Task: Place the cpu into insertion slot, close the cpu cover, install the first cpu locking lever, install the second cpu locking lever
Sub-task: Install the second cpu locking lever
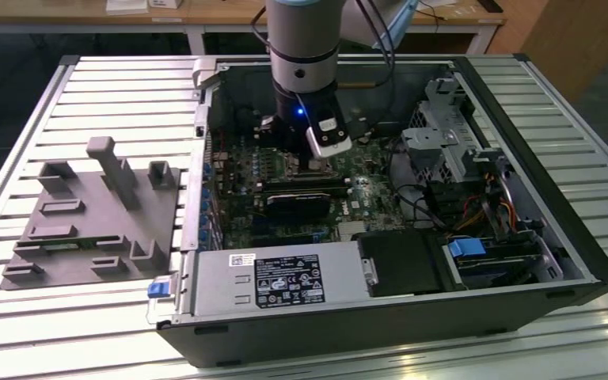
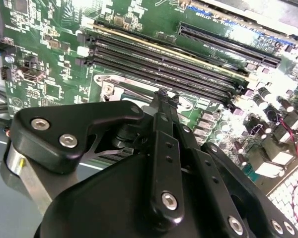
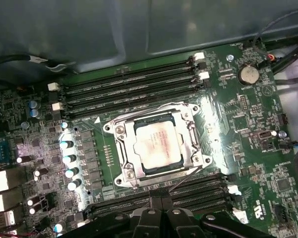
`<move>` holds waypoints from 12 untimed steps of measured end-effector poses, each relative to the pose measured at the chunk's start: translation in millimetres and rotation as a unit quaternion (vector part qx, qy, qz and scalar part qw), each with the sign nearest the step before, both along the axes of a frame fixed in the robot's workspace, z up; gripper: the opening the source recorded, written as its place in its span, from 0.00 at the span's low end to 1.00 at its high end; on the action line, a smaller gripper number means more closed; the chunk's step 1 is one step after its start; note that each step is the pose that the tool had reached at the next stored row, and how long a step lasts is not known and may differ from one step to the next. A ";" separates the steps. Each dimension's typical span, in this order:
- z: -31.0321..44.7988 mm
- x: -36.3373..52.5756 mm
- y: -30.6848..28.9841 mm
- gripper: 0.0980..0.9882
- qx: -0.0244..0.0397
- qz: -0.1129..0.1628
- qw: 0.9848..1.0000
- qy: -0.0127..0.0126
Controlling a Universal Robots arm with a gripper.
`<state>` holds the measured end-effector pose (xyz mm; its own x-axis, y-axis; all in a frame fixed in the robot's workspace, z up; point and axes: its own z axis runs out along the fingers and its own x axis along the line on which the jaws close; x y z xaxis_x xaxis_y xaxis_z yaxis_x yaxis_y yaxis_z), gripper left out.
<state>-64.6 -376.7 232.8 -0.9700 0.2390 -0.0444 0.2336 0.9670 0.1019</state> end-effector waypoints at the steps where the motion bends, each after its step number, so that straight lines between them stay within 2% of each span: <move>1: -1.0 -0.6 -0.3 0.01 0.002 0.002 1.000 0.000; 5: -4.9 -2.9 -2.2 0.01 0.009 0.008 1.000 0.000; 10: -8.4 -5.2 -7.3 0.01 0.015 0.015 1.000 0.000; 12: -9.6 -5.7 -9.1 0.01 0.020 0.016 1.000 0.000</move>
<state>-70.3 -385.8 223.3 -0.9773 0.2086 -0.0356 0.2018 0.9692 0.1411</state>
